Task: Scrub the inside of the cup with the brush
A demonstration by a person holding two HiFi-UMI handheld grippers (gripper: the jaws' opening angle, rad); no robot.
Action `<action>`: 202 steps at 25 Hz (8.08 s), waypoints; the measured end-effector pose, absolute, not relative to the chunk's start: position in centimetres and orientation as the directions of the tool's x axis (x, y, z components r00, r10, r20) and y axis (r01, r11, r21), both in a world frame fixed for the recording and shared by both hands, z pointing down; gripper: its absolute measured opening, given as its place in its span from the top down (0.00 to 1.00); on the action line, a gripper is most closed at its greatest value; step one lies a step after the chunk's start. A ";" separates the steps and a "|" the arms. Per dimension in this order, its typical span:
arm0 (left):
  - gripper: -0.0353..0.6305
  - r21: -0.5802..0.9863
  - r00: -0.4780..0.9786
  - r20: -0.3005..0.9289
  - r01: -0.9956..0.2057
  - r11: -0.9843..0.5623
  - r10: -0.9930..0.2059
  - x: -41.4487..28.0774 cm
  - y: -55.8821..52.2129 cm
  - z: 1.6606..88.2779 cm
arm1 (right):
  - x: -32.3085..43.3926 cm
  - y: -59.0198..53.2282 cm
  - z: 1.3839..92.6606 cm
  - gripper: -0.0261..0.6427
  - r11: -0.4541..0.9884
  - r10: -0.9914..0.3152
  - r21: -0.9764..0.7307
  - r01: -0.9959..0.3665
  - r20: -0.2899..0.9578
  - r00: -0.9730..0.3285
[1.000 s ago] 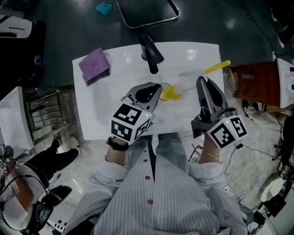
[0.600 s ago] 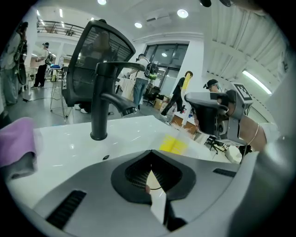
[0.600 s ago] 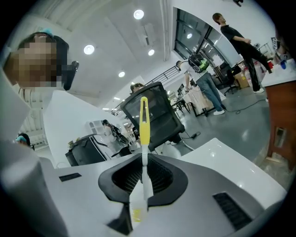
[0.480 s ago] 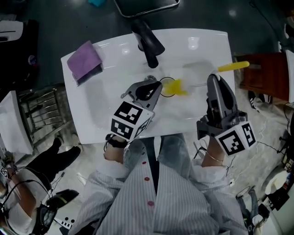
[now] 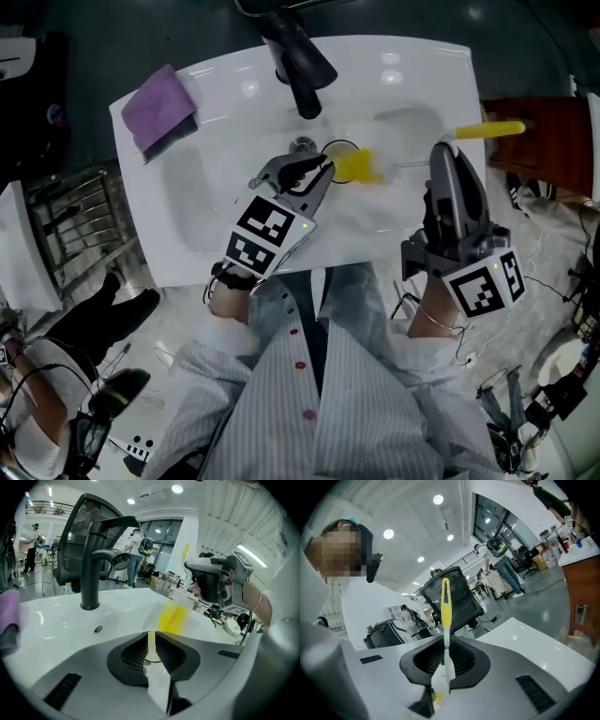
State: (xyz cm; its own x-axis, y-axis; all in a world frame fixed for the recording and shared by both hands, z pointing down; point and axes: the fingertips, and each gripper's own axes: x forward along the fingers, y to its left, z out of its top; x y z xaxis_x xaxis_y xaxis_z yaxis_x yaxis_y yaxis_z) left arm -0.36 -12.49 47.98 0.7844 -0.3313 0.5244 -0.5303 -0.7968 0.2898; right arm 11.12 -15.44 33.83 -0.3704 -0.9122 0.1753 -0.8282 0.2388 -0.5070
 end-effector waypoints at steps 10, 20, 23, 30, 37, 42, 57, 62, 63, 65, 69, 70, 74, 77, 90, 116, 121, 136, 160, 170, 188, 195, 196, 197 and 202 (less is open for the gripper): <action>0.48 0.238 0.814 0.539 -0.394 -0.888 -0.217 1.1 -11.6 50.0 | 11.8 -15.4 33.8 0.88 0.216 -0.920 -0.479 -0.851 0.193 -0.342; 0.35 0.206 0.774 0.623 -0.302 -0.931 -0.113 2.0 -10.3 52.9 | 11.5 -15.7 32.9 0.88 0.232 -0.916 -0.469 -0.852 0.189 -0.353; 0.35 0.180 0.763 0.637 -0.285 -0.941 -0.109 2.7 -10.4 53.3 | 11.0 -15.9 32.8 0.88 0.238 -0.912 -0.467 -0.852 0.194 -0.361; 0.36 0.072 0.727 0.676 -0.229 -0.971 -0.121 4.3 -10.4 53.9 | 10.7 -16.0 32.8 0.88 0.250 -0.899 -0.466 -0.849 0.213 -0.382; 0.38 0.070 0.744 0.657 -0.225 -0.972 -0.125 4.2 -10.6 54.0 | 10.6 -15.9 32.8 0.88 0.251 -0.902 -0.464 -0.850 0.208 -0.380; 0.39 0.063 0.743 0.657 -0.224 -0.973 -0.128 4.6 -10.5 53.7 | 9.5 -15.8 32.1 0.88 0.308 -0.895 -0.415 -0.856 0.180 -0.409; 0.39 0.070 0.747 0.652 -0.229 -0.971 -0.129 4.0 -10.6 54.0 | 4.4 -15.2 35.5 0.88 0.487 -0.810 -0.265 -0.832 0.219 -0.544; 0.39 0.064 0.746 0.654 -0.225 -0.972 -0.130 4.2 -10.6 53.9 | 5.2 -15.6 35.2 0.88 0.495 -0.815 -0.213 -0.843 0.222 -0.535; 0.39 0.064 0.745 0.654 -0.225 -0.972 -0.130 4.1 -10.6 53.8 | 5.1 -15.6 35.4 0.88 0.501 -0.809 -0.209 -0.840 0.233 -0.540; 0.39 0.064 0.745 0.654 -0.225 -0.972 -0.129 4.1 -10.6 53.8 | 4.8 -15.4 36.2 0.88 0.513 -0.794 -0.197 -0.835 0.262 -0.549; 0.39 0.060 0.745 0.655 -0.218 -0.974 -0.127 4.3 -10.5 53.8 | 3.6 -14.7 37.9 0.88 0.555 -0.760 -0.149 -0.818 0.309 -0.572; 0.39 0.059 0.745 0.655 -0.216 -0.975 -0.126 4.4 -10.5 53.8 | 3.2 -14.5 38.4 0.88 0.570 -0.749 -0.135 -0.810 0.320 -0.580; 0.39 0.060 0.746 0.654 -0.215 -0.975 -0.125 4.8 -10.5 53.9 | 1.1 -13.7 39.5 0.88 0.650 -0.693 -0.080 -0.756 0.345 -0.633; 0.39 0.062 0.749 0.651 -0.219 -0.974 -0.127 4.2 -10.6 53.8 | -0.6 -14.1 40.0 0.88 0.677 -0.664 -0.070 -0.732 0.369 -0.650; 0.39 0.047 0.751 0.645 -0.224 -0.974 -0.141 4.2 -10.5 53.8 | 3.3 -17.2 40.8 0.88 0.578 -0.722 -0.203 -0.791 0.325 -0.611; 0.39 0.059 0.771 0.621 -0.227 -0.972 -0.142 4.1 -10.5 53.5 | -0.6 -15.2 40.1 0.88 0.655 -0.691 -0.051 -0.754 0.363 -0.625; 0.39 0.055 0.775 0.615 -0.226 -0.973 -0.146 4.2 -10.6 53.4 | 2.0 -16.9 40.2 0.88 0.601 -0.731 -0.098 -0.793 0.334 -0.595; 0.39 0.066 0.781 0.610 -0.219 -0.973 -0.134 4.1 -10.4 53.2 | 1.7 -11.8 39.7 0.88 0.673 -0.661 -0.068 -0.736 0.391 -0.641; 0.39 0.058 0.787 0.603 -0.211 -0.976 -0.135 4.1 -10.4 53.0 | 3.7 -15.6 40.2 0.88 0.629 -0.678 -0.170 -0.759 0.359 -0.642; 0.39 0.063 0.778 0.615 -0.208 -0.976 -0.126 4.1 -10.6 53.5 | 3.5 -12.4 40.0 0.88 0.566 -0.718 -0.183 -0.804 0.369 -0.590; 0.39 0.027 0.714 0.678 -0.262 -0.965 -0.175 3.5 -10.9 53.0 | 6.1 -13.0 36.0 0.88 0.509 -0.762 -0.256 -0.822 0.311 -0.568; 0.39 0.049 0.715 0.654 -0.366 -0.929 -0.248 2.1 -10.7 49.3 | 7.5 -13.6 32.8 0.88 0.523 -0.767 -0.281 -0.804 0.257 -0.589; 0.40 0.058 0.719 0.643 -0.389 -0.919 -0.264 1.9 -10.7 48.5 | 7.7 -13.7 32.2 0.88 0.526 -0.768 -0.282 -0.802 0.248 -0.591; 0.41 0.071 0.725 0.628 -0.415 -0.907 -0.282 1.7 -10.7 47.6 | 7.9 -13.8 31.6 0.88 0.529 -0.769 -0.285 -0.799 0.237 -0.593; 0.46 0.142 0.757 0.535 -0.519 -0.843 -0.376 1.2 -11.1 42.4 | 8.7 -14.0 28.0 0.88 0.542 -0.780 -0.288 -0.790 0.180 -0.600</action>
State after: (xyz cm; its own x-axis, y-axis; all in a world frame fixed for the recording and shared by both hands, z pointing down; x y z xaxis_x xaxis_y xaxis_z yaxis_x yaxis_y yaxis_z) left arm 1.21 -11.15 42.44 0.7568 -0.3761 0.5347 -0.5194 -0.8426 0.1424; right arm 8.72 -14.05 28.01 -0.6001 -0.7795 0.1796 -0.7897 0.5416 -0.2882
